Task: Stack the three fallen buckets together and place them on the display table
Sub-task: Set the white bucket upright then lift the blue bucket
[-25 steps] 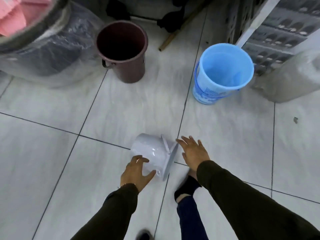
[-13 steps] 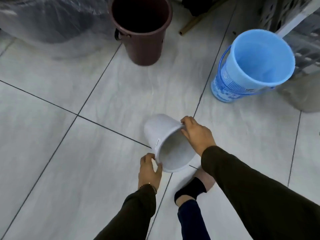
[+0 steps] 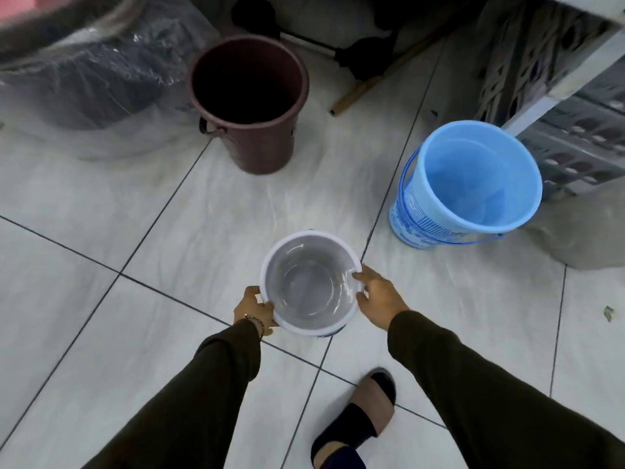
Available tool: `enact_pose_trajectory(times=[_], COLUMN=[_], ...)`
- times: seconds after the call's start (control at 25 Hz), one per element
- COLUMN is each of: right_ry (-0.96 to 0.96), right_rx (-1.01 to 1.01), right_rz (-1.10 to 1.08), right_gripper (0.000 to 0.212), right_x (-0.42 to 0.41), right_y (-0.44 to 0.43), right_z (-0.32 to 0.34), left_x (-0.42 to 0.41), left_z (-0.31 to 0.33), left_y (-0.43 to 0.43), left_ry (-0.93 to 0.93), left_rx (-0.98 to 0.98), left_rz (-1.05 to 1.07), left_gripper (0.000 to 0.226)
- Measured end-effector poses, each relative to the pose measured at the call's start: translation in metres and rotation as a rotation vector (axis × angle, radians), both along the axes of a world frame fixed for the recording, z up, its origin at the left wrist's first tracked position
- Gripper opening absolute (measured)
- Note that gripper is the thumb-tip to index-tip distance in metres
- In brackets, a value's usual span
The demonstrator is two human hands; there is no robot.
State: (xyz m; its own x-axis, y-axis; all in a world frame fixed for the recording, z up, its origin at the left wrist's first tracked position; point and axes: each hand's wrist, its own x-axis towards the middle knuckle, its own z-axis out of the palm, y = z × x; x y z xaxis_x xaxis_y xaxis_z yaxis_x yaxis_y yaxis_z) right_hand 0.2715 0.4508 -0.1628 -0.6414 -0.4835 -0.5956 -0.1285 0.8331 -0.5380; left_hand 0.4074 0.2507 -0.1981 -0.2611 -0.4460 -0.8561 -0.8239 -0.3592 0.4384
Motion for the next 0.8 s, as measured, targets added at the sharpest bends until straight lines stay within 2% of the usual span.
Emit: enact_pose_trajectory(times=[0.08, 0.2, 0.28, 0.36, 0.44, 0.52, 0.68, 0.8], right_ry=[-0.088, -0.207, -0.269, -0.280, -0.235, -0.180, -0.153, -0.239], right_rx=[-0.089, -0.221, -0.264, -0.268, -0.272, -0.286, -0.265, -0.246], right_rz=[-0.170, -0.604, -0.858, -1.085, -1.262, -1.384, -1.404, -1.401], right_gripper=[0.045, 0.039, 0.051, 0.065, 0.073, 0.073, 0.061, 0.047], right_x=[-0.001, -0.024, -0.048, -0.084, -0.120, -0.159, -0.198, -0.210], right_y=[0.004, 0.016, 0.032, 0.052, 0.070, 0.087, 0.102, 0.113], right_z=[0.003, 0.021, 0.031, 0.039, 0.043, 0.044, 0.026, 0.011], left_x=[-0.003, -0.026, -0.055, -0.098, -0.145, -0.203, -0.280, -0.309], left_z=[0.006, 0.039, 0.063, 0.080, 0.093, 0.100, 0.091, 0.076], left_y=[0.001, 0.006, 0.009, 0.016, 0.030, 0.056, 0.108, 0.145], left_ry=[-0.082, -0.094, -0.014, 0.113, 0.242, 0.293, 0.224, 0.282], left_rx=[-0.058, -0.355, -0.506, -0.540, -0.447, -0.278, 0.075, 0.203], left_rz=[-0.141, -0.382, -0.518, -0.625, -0.612, -0.533, -0.423, -0.311], left_gripper=[0.051, 0.057, 0.052, 0.050, 0.050, 0.052, 0.061, 0.048])
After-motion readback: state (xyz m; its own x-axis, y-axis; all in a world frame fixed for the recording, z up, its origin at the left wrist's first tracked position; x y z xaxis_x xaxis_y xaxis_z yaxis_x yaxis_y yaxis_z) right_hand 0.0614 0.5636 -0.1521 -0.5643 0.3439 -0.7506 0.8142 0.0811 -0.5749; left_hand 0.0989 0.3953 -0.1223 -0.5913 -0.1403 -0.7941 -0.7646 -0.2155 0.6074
